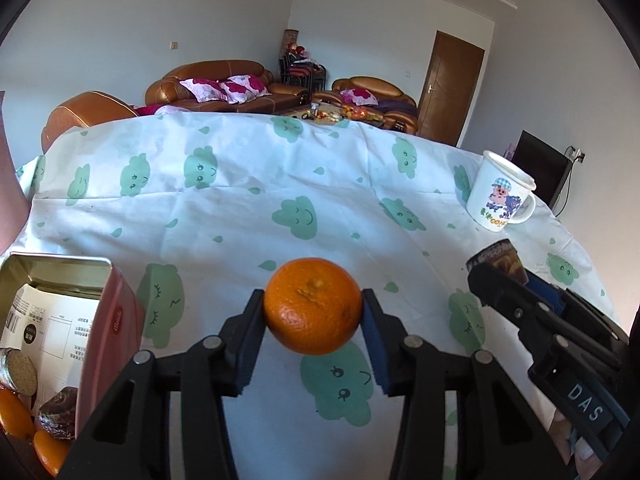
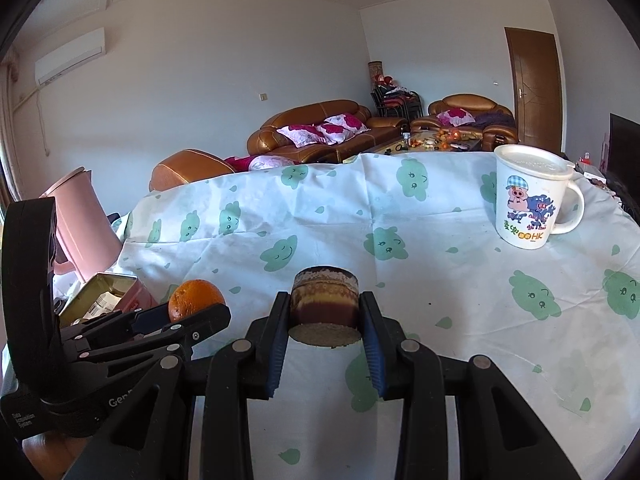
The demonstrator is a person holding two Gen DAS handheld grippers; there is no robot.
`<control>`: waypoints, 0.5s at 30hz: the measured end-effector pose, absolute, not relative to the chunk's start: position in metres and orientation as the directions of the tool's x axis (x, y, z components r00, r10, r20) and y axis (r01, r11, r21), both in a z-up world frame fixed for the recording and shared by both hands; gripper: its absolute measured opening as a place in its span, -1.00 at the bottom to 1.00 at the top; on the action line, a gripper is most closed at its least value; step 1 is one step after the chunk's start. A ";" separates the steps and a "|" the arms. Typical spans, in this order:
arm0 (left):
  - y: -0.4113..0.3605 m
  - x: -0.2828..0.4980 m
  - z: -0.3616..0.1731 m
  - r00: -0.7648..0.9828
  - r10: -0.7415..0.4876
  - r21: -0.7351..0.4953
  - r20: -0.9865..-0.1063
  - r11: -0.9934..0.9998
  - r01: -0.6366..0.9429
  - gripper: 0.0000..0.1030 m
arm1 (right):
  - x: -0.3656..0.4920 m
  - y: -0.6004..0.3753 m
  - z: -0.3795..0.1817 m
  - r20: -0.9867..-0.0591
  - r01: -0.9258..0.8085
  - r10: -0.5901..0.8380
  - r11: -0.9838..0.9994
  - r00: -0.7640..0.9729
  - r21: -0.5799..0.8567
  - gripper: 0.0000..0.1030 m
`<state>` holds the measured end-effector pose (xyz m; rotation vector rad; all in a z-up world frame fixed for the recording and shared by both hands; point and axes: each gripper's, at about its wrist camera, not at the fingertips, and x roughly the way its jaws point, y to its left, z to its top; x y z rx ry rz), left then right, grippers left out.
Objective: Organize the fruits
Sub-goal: 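Carry the orange with the left tool while the right tool carries the jar toward the tin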
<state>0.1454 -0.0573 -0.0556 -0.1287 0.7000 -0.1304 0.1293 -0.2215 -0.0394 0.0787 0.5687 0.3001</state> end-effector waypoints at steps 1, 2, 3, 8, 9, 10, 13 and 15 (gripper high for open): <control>-0.058 0.144 -0.055 0.763 -0.157 -0.156 -0.627 0.985 0.075 -0.07 | 0.129 -0.221 -0.039 -0.515 -0.258 0.299 0.954 0.803 0.152 -0.30; -0.058 0.142 -0.054 0.769 -0.153 -0.150 -0.621 0.986 0.075 -0.07 | 0.128 -0.221 -0.039 -0.512 -0.260 0.300 0.954 0.805 0.150 -0.30; -0.059 0.140 -0.052 0.776 -0.147 -0.143 -0.613 0.987 0.074 -0.07 | 0.127 -0.221 -0.039 -0.507 -0.261 0.300 0.954 0.808 0.149 -0.30; -0.064 0.130 -0.046 0.812 -0.113 -0.091 -0.573 0.993 0.073 -0.07 | 0.122 -0.222 -0.036 -0.483 -0.270 0.308 0.951 0.820 0.150 -0.30; -0.066 0.129 -0.045 0.817 -0.107 -0.082 -0.566 0.994 0.073 -0.07 | 0.121 -0.223 -0.035 -0.480 -0.270 0.308 0.951 0.821 0.149 -0.30; -0.066 0.128 -0.044 0.822 -0.103 -0.075 -0.561 0.994 0.073 -0.07 | 0.121 -0.222 -0.035 -0.476 -0.270 0.308 0.951 0.824 0.148 -0.30; -0.069 0.123 -0.042 0.835 -0.091 -0.053 -0.542 0.996 0.074 -0.07 | 0.119 -0.223 -0.034 -0.463 -0.271 0.310 0.951 0.831 0.149 -0.30; -0.070 0.121 -0.040 0.843 -0.086 -0.042 -0.531 0.996 0.075 -0.07 | 0.117 -0.224 -0.033 -0.454 -0.272 0.309 0.951 0.836 0.147 -0.30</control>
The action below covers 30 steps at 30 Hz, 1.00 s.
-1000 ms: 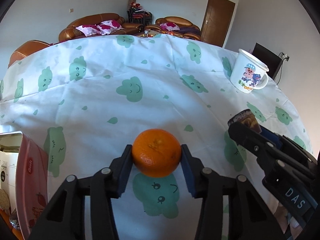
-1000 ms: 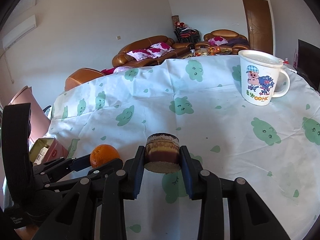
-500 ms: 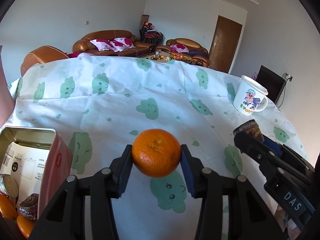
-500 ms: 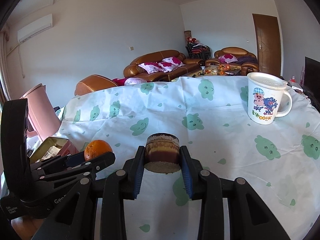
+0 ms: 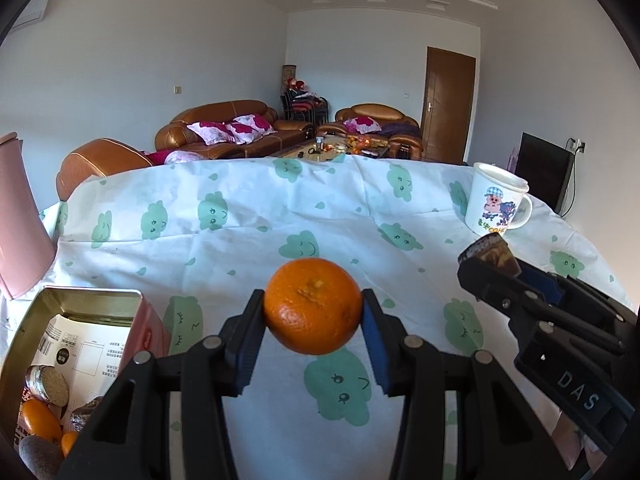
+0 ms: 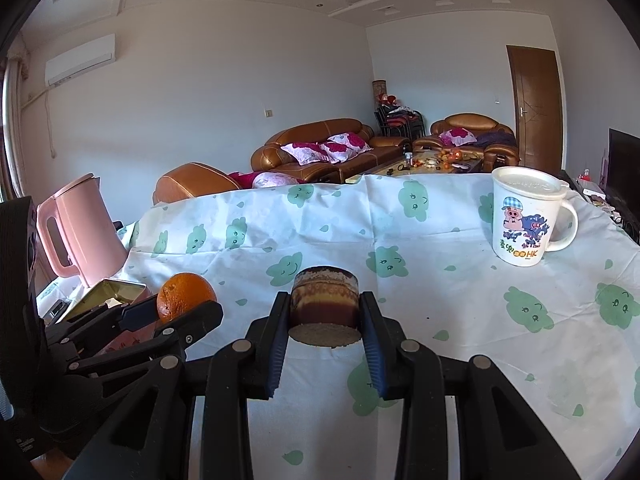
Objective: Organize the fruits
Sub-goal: 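Carry the orange with the left tool while the right tool carries the jar toward the tin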
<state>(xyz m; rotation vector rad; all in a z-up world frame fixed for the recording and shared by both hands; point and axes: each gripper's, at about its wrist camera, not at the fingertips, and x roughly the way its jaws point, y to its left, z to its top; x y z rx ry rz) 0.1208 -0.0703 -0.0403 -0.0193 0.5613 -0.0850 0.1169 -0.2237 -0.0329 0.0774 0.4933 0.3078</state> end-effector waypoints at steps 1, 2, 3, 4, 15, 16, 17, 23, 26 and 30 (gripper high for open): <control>-0.071 0.120 -0.040 0.846 -0.084 -0.037 -0.526 0.996 0.076 -0.07 | 0.116 -0.224 -0.032 -0.449 -0.272 0.308 0.951 0.839 0.144 -0.30; -0.071 0.119 -0.039 0.849 -0.081 -0.033 -0.522 0.997 0.075 -0.07 | 0.114 -0.224 -0.032 -0.443 -0.273 0.307 0.952 0.842 0.141 -0.30; -0.071 0.118 -0.039 0.851 -0.079 -0.031 -0.519 0.997 0.074 -0.07 | 0.113 -0.223 -0.031 -0.437 -0.275 0.307 0.952 0.845 0.138 -0.30; -0.071 0.117 -0.039 0.854 -0.079 -0.030 -0.515 0.997 0.074 -0.07 | 0.111 -0.223 -0.030 -0.429 -0.276 0.307 0.952 0.849 0.134 -0.30; -0.070 0.098 -0.032 0.885 -0.055 -0.010 -0.463 0.998 0.056 -0.07 | 0.081 -0.211 -0.021 -0.322 -0.296 0.289 0.955 0.901 0.029 -0.30; -0.069 0.096 -0.032 0.887 -0.052 -0.009 -0.458 0.999 0.054 -0.07 | 0.079 -0.210 -0.021 -0.318 -0.296 0.288 0.955 0.903 0.023 -0.30; -0.069 0.094 -0.032 0.888 -0.053 -0.008 -0.456 0.998 0.055 -0.07 | 0.078 -0.209 -0.021 -0.314 -0.296 0.287 0.955 0.905 0.018 -0.30; -0.065 0.088 -0.032 0.888 -0.054 -0.016 -0.458 0.998 0.053 -0.07 | 0.078 -0.208 -0.021 -0.327 -0.299 0.290 0.954 0.900 0.021 -0.30; -0.062 0.085 -0.032 0.884 -0.060 -0.026 -0.464 0.998 0.054 -0.07 | 0.077 -0.208 -0.022 -0.342 -0.298 0.289 0.954 0.894 0.026 -0.30; -0.059 0.082 -0.033 0.878 -0.067 -0.033 -0.473 0.998 0.058 -0.07 | 0.071 -0.205 -0.023 -0.357 -0.298 0.284 0.954 0.890 0.016 -0.30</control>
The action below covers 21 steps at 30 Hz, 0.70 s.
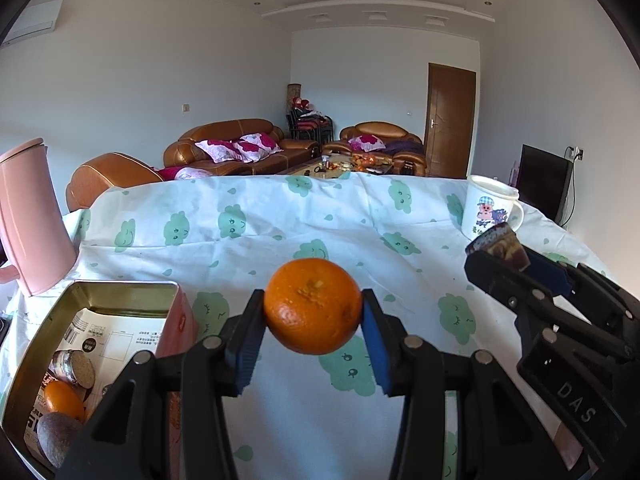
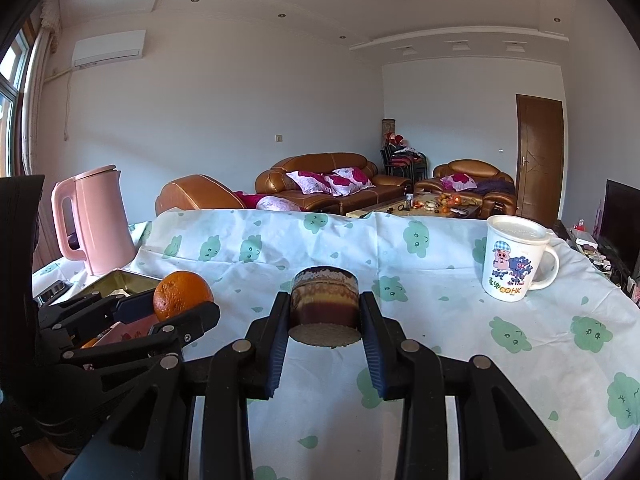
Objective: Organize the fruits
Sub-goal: 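Carry the orange with the left tool while the right tool carries the jar toward the tin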
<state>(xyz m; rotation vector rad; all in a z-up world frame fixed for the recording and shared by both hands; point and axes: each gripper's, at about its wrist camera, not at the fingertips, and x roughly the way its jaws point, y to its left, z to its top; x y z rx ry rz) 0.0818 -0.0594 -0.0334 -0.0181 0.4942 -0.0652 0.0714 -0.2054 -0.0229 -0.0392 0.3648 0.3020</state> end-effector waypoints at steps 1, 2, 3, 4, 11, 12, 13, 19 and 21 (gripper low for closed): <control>-0.059 0.080 -0.033 0.877 -0.070 -0.035 -0.475 0.998 0.061 -0.07 | 0.070 -0.205 -0.023 -0.361 -0.298 0.282 0.955 0.889 0.014 -0.30; -0.058 0.079 -0.033 0.876 -0.074 -0.036 -0.476 0.997 0.064 -0.07 | 0.070 -0.204 -0.024 -0.369 -0.300 0.284 0.954 0.885 0.016 -0.30; -0.057 0.078 -0.033 0.875 -0.075 -0.036 -0.478 0.997 0.065 -0.07 | 0.069 -0.204 -0.024 -0.377 -0.302 0.287 0.953 0.880 0.021 -0.30; -0.056 0.076 -0.034 0.874 -0.073 -0.034 -0.481 0.997 0.064 -0.07 | 0.068 -0.203 -0.025 -0.384 -0.304 0.290 0.952 0.876 0.027 -0.30; -0.039 0.064 -0.035 0.864 -0.074 -0.050 -0.497 0.997 0.057 -0.07 | 0.061 -0.190 -0.027 -0.413 -0.338 0.325 0.940 0.851 0.042 -0.30; -0.036 0.062 -0.035 0.863 -0.069 -0.051 -0.500 0.997 0.050 -0.07 | 0.060 -0.187 -0.028 -0.416 -0.347 0.334 0.937 0.846 0.046 -0.30; -0.033 0.059 -0.035 0.863 -0.063 -0.049 -0.501 0.998 0.044 -0.07 | 0.059 -0.183 -0.028 -0.421 -0.358 0.345 0.932 0.839 0.051 -0.30; -0.007 0.041 -0.030 0.857 -0.033 -0.042 -0.514 0.999 0.013 -0.07 | 0.056 -0.155 -0.021 -0.426 -0.428 0.416 0.901 0.803 0.074 -0.30; 0.005 0.034 -0.028 0.856 -0.016 -0.035 -0.517 0.999 -0.002 -0.07 | 0.056 -0.144 -0.017 -0.425 -0.455 0.443 0.887 0.789 0.079 -0.30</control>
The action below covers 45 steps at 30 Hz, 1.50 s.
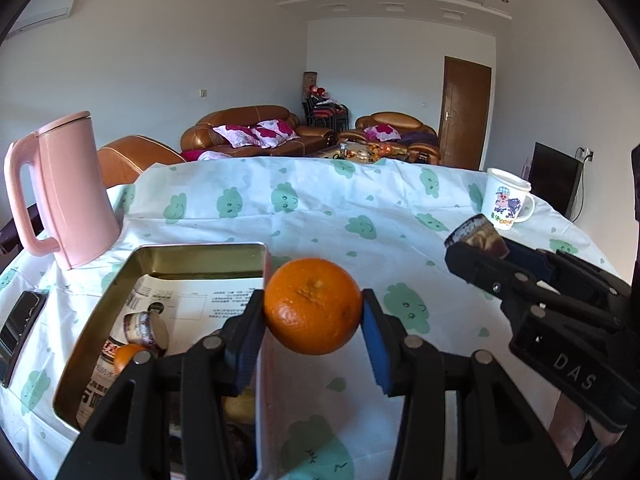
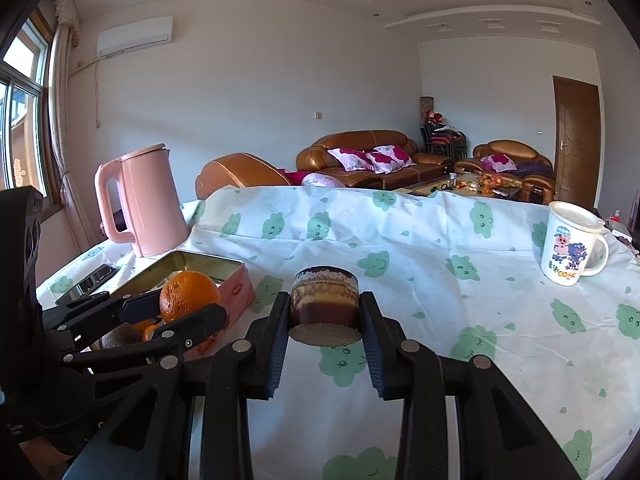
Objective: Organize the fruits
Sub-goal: 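Open the left tool over the tin while the right tool releases the jar into it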
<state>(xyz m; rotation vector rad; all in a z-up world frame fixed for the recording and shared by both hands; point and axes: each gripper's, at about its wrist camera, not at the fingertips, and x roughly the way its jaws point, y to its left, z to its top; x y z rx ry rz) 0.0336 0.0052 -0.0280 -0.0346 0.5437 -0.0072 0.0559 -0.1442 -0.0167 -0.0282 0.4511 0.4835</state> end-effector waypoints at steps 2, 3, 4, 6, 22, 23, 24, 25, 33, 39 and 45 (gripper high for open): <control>0.020 0.025 -0.024 0.859 0.017 -0.022 -0.512 0.999 -0.033 -0.07 | 0.056 -0.134 -0.011 -0.423 -0.484 0.474 0.870 0.772 0.092 -0.30; 0.027 0.022 -0.023 0.859 0.042 -0.009 -0.511 0.998 -0.054 -0.07 | 0.056 -0.127 -0.009 -0.424 -0.498 0.489 0.862 0.762 0.099 -0.30; 0.035 0.020 -0.021 0.857 0.066 0.007 -0.512 0.997 -0.073 -0.07 | 0.057 -0.120 -0.007 -0.425 -0.514 0.506 0.851 0.750 0.106 -0.30; 0.052 0.015 -0.019 0.851 0.105 0.019 -0.514 0.994 -0.111 -0.07 | 0.057 -0.106 -0.003 -0.430 -0.546 0.538 0.830 0.725 0.117 -0.30; 0.122 0.009 -0.040 0.802 0.167 -0.021 -0.574 0.976 -0.218 -0.07 | 0.062 -0.007 -0.026 -0.524 -0.670 0.599 0.739 0.606 0.070 -0.30; 0.122 0.010 -0.042 0.799 0.163 -0.021 -0.579 0.976 -0.215 -0.07 | 0.064 -0.006 -0.029 -0.533 -0.671 0.597 0.738 0.599 0.073 -0.30; 0.122 0.010 -0.044 0.797 0.157 -0.023 -0.583 0.977 -0.210 -0.07 | 0.064 -0.005 -0.032 -0.543 -0.674 0.597 0.735 0.590 0.076 -0.30; 0.122 0.011 -0.046 0.794 0.150 -0.025 -0.590 0.979 -0.203 -0.07 | 0.066 -0.003 -0.036 -0.553 -0.677 0.596 0.732 0.582 0.078 -0.29; 0.122 0.011 -0.053 0.786 0.140 -0.029 -0.602 0.980 -0.197 -0.06 | 0.066 0.005 -0.045 -0.586 -0.688 0.583 0.723 0.563 0.059 -0.29; 0.121 0.007 -0.052 0.791 0.141 -0.016 -0.595 0.982 -0.187 -0.04 | 0.072 0.003 -0.051 -0.605 -0.696 0.602 0.710 0.521 0.108 -0.29; 0.125 0.002 -0.052 0.796 0.114 -0.050 -0.594 0.983 -0.177 -0.04 | 0.071 0.005 -0.054 -0.616 -0.710 0.617 0.692 0.490 0.129 -0.23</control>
